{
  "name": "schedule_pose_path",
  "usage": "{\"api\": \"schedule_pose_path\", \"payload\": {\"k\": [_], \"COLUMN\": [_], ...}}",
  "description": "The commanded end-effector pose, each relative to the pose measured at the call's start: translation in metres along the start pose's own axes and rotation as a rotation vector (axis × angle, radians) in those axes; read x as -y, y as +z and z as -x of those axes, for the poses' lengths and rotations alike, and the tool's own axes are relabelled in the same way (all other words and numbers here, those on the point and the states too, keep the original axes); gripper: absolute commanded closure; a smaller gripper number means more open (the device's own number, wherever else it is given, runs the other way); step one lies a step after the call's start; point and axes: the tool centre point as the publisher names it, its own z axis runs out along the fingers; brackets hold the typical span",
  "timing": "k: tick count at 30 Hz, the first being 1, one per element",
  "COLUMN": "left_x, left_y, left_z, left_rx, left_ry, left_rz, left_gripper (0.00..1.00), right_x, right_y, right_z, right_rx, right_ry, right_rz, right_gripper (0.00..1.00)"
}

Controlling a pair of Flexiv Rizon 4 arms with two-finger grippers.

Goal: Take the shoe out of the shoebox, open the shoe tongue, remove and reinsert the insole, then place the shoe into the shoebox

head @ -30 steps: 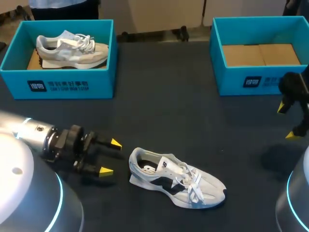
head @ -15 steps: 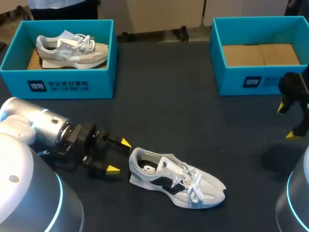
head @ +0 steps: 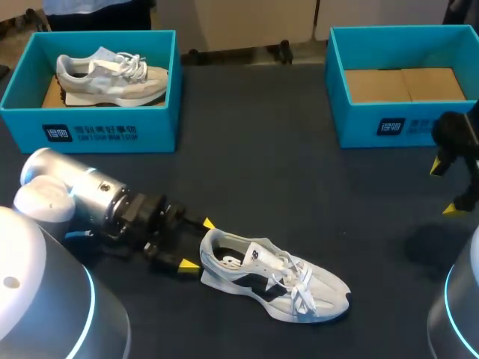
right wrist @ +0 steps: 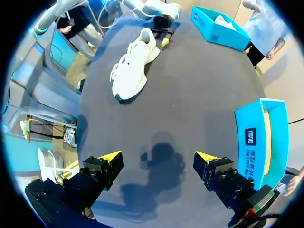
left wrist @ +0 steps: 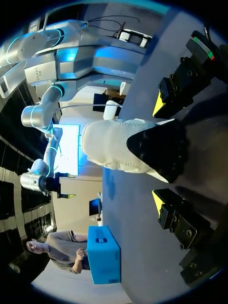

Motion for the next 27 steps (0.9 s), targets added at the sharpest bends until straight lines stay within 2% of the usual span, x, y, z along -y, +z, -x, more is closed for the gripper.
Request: {"api": "schedule_pose_path", "payload": {"k": [1, 12, 27], "left_x": [-0.001, 0.003, 0.007], "left_y": [0.006, 0.018, 0.034], "left_z": [0.003, -0.002, -0.005], "left_rx": [-0.015, -0.055, -0.049], "left_ry": [0.003, 0.017, 0.015], "left_rz": [-0.001, -0.032, -0.052], "left_gripper": [0.00, 0.00, 0.00], "right_x": [0.000, 0.000, 0.000], "right_y": [0.001, 0.001, 0.001], "right_z": [0.000, 0.000, 0.000], "right_rx": [0.001, 0.001, 0.001], "right_ry": [0.000, 0.000, 0.000], "right_rz": [-0.003, -0.003, -0.003], "right_gripper": [0.00, 0.00, 0.00]}}
